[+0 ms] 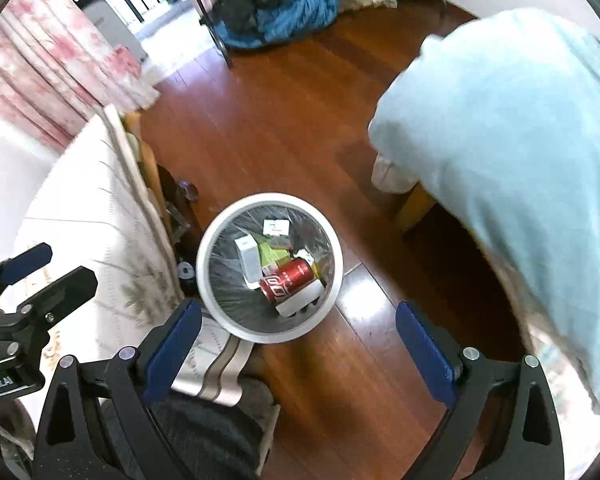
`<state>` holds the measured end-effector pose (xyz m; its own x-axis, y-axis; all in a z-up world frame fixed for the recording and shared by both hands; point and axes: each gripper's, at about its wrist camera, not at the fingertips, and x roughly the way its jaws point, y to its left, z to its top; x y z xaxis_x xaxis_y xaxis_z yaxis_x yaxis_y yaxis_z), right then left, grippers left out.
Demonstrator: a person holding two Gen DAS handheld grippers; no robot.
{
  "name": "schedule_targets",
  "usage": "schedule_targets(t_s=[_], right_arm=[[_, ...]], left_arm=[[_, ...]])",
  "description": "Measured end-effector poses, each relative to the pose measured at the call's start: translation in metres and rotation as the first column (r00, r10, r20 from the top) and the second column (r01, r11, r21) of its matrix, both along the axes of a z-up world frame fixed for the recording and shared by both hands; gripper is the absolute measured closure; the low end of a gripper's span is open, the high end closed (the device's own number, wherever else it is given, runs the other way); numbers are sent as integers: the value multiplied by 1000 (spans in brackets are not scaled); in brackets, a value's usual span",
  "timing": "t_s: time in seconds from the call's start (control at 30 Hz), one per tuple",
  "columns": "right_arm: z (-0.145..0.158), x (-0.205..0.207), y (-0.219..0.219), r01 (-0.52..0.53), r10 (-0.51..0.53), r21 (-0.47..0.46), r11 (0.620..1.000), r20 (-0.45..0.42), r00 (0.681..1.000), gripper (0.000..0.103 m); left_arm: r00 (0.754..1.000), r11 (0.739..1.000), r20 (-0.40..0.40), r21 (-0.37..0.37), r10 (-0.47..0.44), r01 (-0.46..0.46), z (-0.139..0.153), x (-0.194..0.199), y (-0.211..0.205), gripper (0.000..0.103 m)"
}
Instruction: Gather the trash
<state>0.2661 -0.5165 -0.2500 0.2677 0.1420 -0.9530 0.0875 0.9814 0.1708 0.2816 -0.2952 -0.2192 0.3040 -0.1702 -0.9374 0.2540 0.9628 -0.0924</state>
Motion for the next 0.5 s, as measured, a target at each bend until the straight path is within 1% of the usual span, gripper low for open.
schedule_targets(t_s=[0.13,0.27,0.5], right_arm=[[47,-30,-7,-6,4,25,1000,67,998,4],[99,-62,-11,-31,24,44,999,143,989,4],[176,-111,-12,-84,65,66,994,249,966,4]], left_arm=[[998,1000,67,-29,0,2,44,-33,2,6],[992,998,128,-55,-1,8,88,-67,5,6],[976,993,218,-117,19,7,149,-112,17,6]])
